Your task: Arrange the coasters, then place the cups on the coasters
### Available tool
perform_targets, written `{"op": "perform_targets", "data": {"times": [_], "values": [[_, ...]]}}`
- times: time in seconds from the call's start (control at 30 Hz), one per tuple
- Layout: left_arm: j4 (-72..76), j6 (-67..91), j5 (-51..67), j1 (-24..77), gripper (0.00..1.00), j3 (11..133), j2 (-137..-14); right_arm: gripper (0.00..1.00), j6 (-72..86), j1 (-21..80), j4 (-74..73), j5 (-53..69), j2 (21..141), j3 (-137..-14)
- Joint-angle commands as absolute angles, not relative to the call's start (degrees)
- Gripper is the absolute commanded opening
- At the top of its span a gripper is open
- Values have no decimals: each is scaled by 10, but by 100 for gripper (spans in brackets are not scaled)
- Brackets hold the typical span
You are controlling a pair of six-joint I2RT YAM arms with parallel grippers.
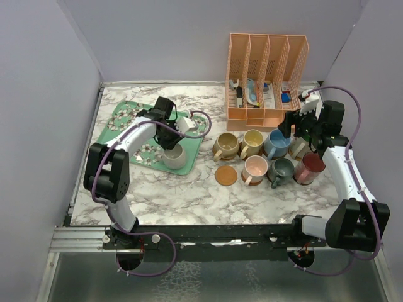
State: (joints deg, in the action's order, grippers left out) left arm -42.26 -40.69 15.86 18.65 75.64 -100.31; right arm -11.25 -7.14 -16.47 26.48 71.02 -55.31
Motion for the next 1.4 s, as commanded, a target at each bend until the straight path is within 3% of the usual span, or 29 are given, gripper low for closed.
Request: {"op": "perform_targets", "data": {"times": [0.0,0.37,1.37], "values": [[-443,-410,170,192,15,773,-998,73,-120,-75,-159,280,708,-549],[-469,-345,85,267,0,790,-933,73,-120,-75,-159,282,709,-548],[-411,89,41,452,0,826,-937,73,-128,-79,-151,257,727,-541]]}}
